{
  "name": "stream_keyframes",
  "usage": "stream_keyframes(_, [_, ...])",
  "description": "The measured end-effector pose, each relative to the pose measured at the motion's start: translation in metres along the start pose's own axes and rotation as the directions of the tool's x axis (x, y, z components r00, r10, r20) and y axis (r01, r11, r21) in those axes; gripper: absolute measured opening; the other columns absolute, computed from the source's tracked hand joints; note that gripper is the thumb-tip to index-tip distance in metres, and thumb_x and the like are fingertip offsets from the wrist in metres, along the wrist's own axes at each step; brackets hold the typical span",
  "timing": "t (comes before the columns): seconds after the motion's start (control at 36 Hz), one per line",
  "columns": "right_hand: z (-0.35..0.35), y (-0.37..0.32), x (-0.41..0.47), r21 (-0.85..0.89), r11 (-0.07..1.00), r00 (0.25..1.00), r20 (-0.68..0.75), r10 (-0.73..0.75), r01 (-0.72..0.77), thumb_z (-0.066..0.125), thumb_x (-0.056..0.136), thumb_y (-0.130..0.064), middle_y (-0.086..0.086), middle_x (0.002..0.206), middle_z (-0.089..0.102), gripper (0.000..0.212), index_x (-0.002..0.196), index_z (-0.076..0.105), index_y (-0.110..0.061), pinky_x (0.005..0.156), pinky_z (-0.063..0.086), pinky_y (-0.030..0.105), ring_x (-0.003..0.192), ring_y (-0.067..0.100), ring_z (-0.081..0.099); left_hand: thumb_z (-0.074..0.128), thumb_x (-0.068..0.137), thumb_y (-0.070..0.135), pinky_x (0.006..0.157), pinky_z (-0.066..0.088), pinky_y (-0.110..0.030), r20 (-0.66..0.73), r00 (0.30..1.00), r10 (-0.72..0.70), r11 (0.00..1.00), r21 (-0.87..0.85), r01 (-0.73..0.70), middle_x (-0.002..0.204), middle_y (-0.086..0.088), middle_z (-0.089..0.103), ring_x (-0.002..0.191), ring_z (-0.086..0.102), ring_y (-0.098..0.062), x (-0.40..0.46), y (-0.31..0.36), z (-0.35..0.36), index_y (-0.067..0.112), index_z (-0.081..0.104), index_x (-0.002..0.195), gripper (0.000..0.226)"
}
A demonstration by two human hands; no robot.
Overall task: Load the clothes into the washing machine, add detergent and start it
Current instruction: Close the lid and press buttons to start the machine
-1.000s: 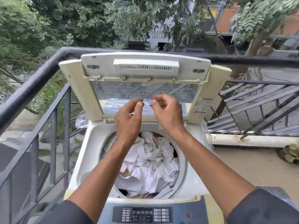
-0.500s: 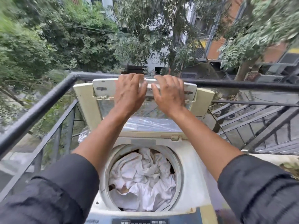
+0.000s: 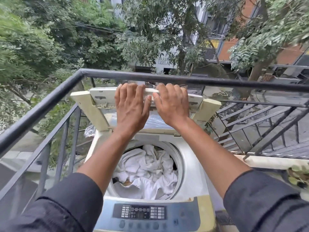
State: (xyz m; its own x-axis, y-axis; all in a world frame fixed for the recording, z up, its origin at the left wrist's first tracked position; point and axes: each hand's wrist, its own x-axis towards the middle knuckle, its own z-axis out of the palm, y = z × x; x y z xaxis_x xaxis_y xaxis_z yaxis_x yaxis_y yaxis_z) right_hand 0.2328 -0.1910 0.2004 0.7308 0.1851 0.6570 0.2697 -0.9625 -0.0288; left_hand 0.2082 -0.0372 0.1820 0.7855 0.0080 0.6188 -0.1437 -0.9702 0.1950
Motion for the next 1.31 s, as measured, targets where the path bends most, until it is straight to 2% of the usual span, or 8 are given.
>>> stream_keyframes(0.28, [-0.032, -0.006, -0.072, 0.076, 0.994, 0.995, 0.064, -0.078, 0.073, 0.046, 0.104, -0.038, 0.0, 0.097, 0.067, 0.023, 0.114, 0.062, -0.024, 0.077, 0.041, 0.042, 0.086, 0.026, 0.061, 0.038, 0.11, 0.055, 0.111, 0.024, -0.045, 0.06, 0.998, -0.018, 0.999, 0.047, 0.015, 0.115, -0.001, 0.058, 0.118, 0.046, -0.027, -0.066, 0.011, -0.033, 0.023, 0.056, 0.124, 0.039])
stream_keyframes(0.39, [-0.04, -0.011, -0.109, 0.131, 0.986, 0.99, 0.083, -0.116, 0.104, 0.05, 0.103, -0.035, -0.002, 0.095, 0.067, 0.023, 0.119, 0.064, -0.027, 0.074, 0.037, 0.039, 0.084, 0.024, 0.061, 0.037, 0.109, 0.05, 0.117, 0.029, -0.05, 0.137, 0.99, 0.029, 0.998, 0.054, -0.037, 0.118, 0.001, 0.064, 0.116, 0.054, -0.027, -0.102, 0.008, -0.047, 0.024, 0.059, 0.128, 0.039])
stream_keyframes(0.53, [-0.047, -0.018, -0.155, 0.174, 0.979, 0.968, 0.206, -0.146, 0.111, 0.049, 0.103, -0.038, -0.002, 0.098, 0.065, 0.027, 0.126, 0.06, -0.031, 0.077, 0.035, 0.041, 0.09, 0.025, 0.059, 0.046, 0.105, 0.039, 0.122, 0.029, -0.053, 0.247, 0.966, 0.078, 0.994, 0.054, -0.095, 0.122, 0.001, 0.065, 0.117, 0.059, -0.026, -0.151, 0.006, -0.059, 0.025, 0.058, 0.136, 0.036])
stream_keyframes(0.81, [-0.037, -0.033, -0.231, 0.172, 0.983, 0.88, 0.452, -0.143, 0.071, 0.064, 0.092, -0.032, 0.0, 0.099, 0.063, 0.025, 0.116, 0.055, -0.032, 0.085, 0.039, 0.045, 0.094, 0.026, 0.058, 0.064, 0.097, 0.044, 0.088, 0.048, -0.043, 0.402, 0.913, 0.074, 0.997, 0.005, -0.083, 0.106, 0.0, 0.06, 0.098, 0.057, -0.028, -0.226, -0.007, -0.046, 0.026, 0.059, 0.119, 0.029])
stream_keyframes(0.97, [-0.022, -0.043, -0.272, 0.143, 0.99, 0.834, 0.543, -0.096, 0.02, 0.069, 0.088, -0.025, -0.004, 0.096, 0.061, 0.031, 0.109, 0.049, -0.035, 0.084, 0.04, 0.043, 0.092, 0.023, 0.058, 0.073, 0.092, 0.048, 0.082, 0.047, -0.039, 0.487, 0.873, 0.031, 0.999, -0.03, -0.018, 0.104, 0.002, 0.064, 0.097, 0.057, -0.025, -0.257, -0.01, -0.032, 0.025, 0.064, 0.106, 0.029])
stream_keyframes(1.08, [-0.016, -0.048, -0.291, 0.123, 0.992, 0.802, 0.595, -0.06, -0.016, 0.063, 0.088, -0.014, -0.003, 0.1, 0.063, 0.036, 0.113, 0.048, -0.034, 0.088, 0.039, 0.044, 0.098, 0.024, 0.059, 0.072, 0.092, 0.038, 0.083, 0.048, -0.042, 0.53, 0.848, 0.032, 0.998, -0.065, 0.002, 0.106, -0.001, 0.065, 0.099, 0.058, -0.029, -0.274, -0.015, -0.022, 0.021, 0.064, 0.104, 0.022])
stream_keyframes(1.19, [-0.013, -0.053, -0.303, 0.124, 0.991, 0.774, 0.632, -0.034, -0.058, 0.056, 0.094, -0.016, -0.002, 0.107, 0.064, 0.03, 0.116, 0.048, -0.034, 0.091, 0.038, 0.046, 0.104, 0.026, 0.061, 0.066, 0.084, 0.031, 0.081, 0.05, -0.044, 0.569, 0.821, 0.037, 0.994, -0.102, 0.026, 0.096, -0.006, 0.065, 0.092, 0.06, -0.034, -0.285, -0.023, -0.014, 0.018, 0.068, 0.103, 0.023])
stream_keyframes(1.31, [-0.011, -0.055, -0.313, 0.154, 0.981, 0.739, 0.673, -0.019, -0.116, 0.05, 0.098, -0.02, -0.004, 0.118, 0.064, 0.027, 0.122, 0.05, -0.032, 0.094, 0.037, 0.047, 0.115, 0.024, 0.059, 0.058, 0.078, 0.046, 0.094, 0.048, -0.042, 0.62, 0.775, 0.118, 0.98, -0.2, 0.011, 0.105, -0.001, 0.069, 0.101, 0.062, -0.029, -0.293, -0.032, -0.009, 0.022, 0.064, 0.114, 0.043])
